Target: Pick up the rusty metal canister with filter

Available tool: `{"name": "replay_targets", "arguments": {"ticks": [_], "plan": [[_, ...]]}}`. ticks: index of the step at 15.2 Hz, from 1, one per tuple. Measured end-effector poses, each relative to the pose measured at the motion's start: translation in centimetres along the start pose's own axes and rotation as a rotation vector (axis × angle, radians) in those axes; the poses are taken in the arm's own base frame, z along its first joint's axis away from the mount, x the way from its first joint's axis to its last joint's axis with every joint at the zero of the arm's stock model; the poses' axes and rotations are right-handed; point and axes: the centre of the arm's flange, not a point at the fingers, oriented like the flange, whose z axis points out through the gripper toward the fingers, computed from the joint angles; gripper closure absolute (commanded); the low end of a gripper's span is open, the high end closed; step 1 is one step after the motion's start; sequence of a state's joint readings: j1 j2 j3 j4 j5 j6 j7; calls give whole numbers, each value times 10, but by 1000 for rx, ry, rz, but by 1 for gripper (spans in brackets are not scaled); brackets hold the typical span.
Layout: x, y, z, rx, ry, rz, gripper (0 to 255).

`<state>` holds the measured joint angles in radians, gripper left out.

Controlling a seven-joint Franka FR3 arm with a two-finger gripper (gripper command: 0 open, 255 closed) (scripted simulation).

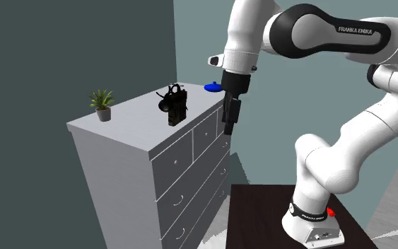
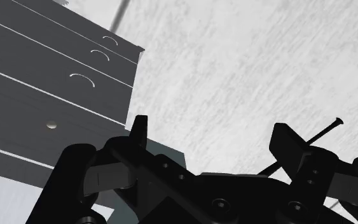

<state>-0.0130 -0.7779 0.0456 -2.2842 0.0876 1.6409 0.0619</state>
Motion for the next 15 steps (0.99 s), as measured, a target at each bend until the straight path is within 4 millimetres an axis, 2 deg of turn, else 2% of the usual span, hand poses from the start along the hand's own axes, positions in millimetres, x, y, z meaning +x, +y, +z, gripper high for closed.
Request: {"name": "replay_targets", "arguments": {"ticks": [1, 3, 15], "plan": [[0, 0, 0, 0, 0, 0, 0], [4, 14, -2, -7, -3, -19, 0], [59, 144, -16, -80, -30, -219, 0]]}}
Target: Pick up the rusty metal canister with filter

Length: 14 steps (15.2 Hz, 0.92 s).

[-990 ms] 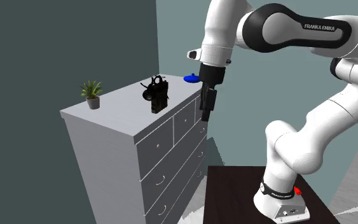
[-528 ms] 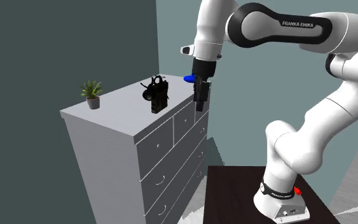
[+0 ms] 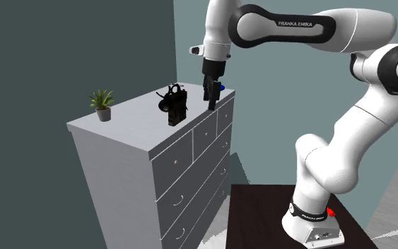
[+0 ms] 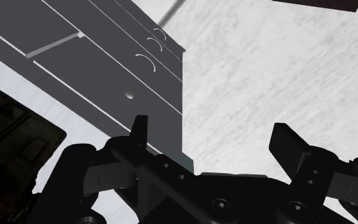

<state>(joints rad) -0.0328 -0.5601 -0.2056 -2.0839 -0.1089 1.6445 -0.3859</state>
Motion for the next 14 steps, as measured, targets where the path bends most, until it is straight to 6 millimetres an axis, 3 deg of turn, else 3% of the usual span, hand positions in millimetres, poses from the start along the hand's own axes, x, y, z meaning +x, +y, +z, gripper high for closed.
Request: {"name": "replay_targets", "arguments": {"ticks": [14], "plan": [[71, 161, -24, -89, -33, -237, 0]]}}
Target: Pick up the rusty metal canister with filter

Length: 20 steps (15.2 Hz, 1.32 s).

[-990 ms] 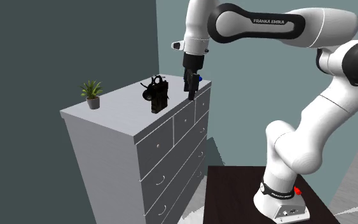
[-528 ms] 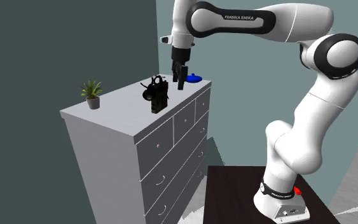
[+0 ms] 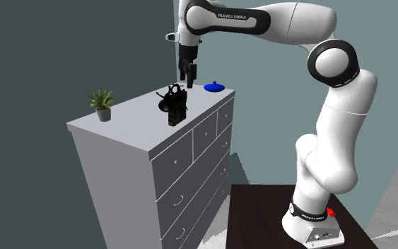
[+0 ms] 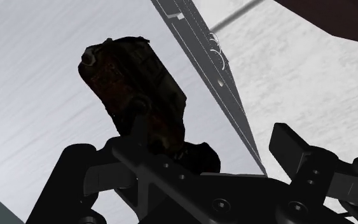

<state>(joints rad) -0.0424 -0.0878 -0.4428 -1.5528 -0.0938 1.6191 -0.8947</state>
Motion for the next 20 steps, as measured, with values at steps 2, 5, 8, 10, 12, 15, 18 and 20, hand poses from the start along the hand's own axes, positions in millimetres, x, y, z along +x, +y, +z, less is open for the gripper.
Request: {"name": "replay_targets", "arguments": {"ticks": [2, 5, 8, 10, 12, 15, 18, 20], "plan": [[10, 21, -3, -12, -5, -35, 0], [20, 53, -4, -29, -12, -80, 0], [23, 56, 6, -33, -13, -91, 0], [22, 56, 15, -33, -13, -93, 0], [22, 53, 26, -33, -13, -93, 0], [22, 53, 33, -33, -13, -93, 255], [23, 52, 34, -34, -13, -93, 255], [23, 52, 34, -34, -12, -93, 255]]}}
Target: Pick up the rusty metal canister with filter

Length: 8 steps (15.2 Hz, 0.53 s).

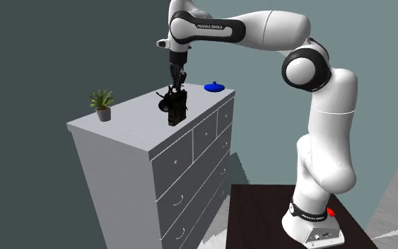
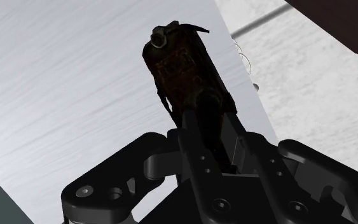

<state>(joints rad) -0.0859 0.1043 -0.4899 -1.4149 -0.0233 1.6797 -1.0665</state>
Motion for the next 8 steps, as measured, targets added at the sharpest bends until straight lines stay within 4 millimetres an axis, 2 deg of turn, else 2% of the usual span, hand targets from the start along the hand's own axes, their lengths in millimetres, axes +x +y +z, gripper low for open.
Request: {"name": "replay_targets", "arguments": {"ticks": [4, 8], "plan": [[0, 0, 0, 0, 0, 0, 255], [0, 3, -15, 2, -1, 0, 255]]}}
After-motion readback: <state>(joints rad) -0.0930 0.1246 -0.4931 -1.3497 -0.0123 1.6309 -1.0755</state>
